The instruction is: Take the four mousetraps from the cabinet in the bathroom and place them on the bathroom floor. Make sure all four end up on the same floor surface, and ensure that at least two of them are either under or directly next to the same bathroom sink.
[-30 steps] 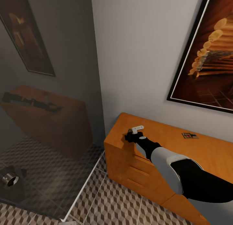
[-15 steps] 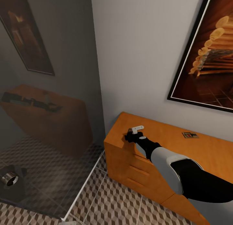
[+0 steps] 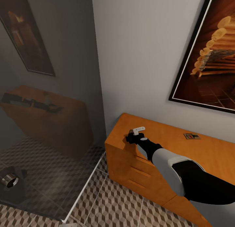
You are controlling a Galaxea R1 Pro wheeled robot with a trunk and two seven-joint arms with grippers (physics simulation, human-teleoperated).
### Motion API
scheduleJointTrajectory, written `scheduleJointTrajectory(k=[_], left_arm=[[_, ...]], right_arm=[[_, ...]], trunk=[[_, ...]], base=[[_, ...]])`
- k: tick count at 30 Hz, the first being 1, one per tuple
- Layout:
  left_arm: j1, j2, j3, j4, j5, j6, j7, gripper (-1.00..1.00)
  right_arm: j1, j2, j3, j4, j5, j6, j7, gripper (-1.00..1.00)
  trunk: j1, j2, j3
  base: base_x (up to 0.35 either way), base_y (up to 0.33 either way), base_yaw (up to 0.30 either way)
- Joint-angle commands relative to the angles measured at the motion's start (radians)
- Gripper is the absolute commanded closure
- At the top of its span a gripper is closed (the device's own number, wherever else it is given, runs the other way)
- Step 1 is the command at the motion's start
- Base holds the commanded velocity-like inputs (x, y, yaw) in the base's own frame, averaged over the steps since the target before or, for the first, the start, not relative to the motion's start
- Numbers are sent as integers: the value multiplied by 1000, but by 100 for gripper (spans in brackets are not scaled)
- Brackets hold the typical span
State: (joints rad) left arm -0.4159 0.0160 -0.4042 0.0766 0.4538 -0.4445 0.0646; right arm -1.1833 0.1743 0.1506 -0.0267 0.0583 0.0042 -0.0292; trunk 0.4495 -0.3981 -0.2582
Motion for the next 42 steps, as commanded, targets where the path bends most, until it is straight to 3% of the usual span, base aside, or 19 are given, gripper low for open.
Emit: scheduleJointTrajectory(k=[1,42], left_arm=[[-1,-1,-8,3,3,-5,2,-100],[-1,-1,-8,3,3,-5,2,-100]], right_arm=[[-1,0,4,1,6,0,-3,-100],[-1,0,4,1,6,1,-3,-100]], trunk=[[1,-2,-2],[1,-2,-5]], base=[[0,0,0],[0,0,0]])
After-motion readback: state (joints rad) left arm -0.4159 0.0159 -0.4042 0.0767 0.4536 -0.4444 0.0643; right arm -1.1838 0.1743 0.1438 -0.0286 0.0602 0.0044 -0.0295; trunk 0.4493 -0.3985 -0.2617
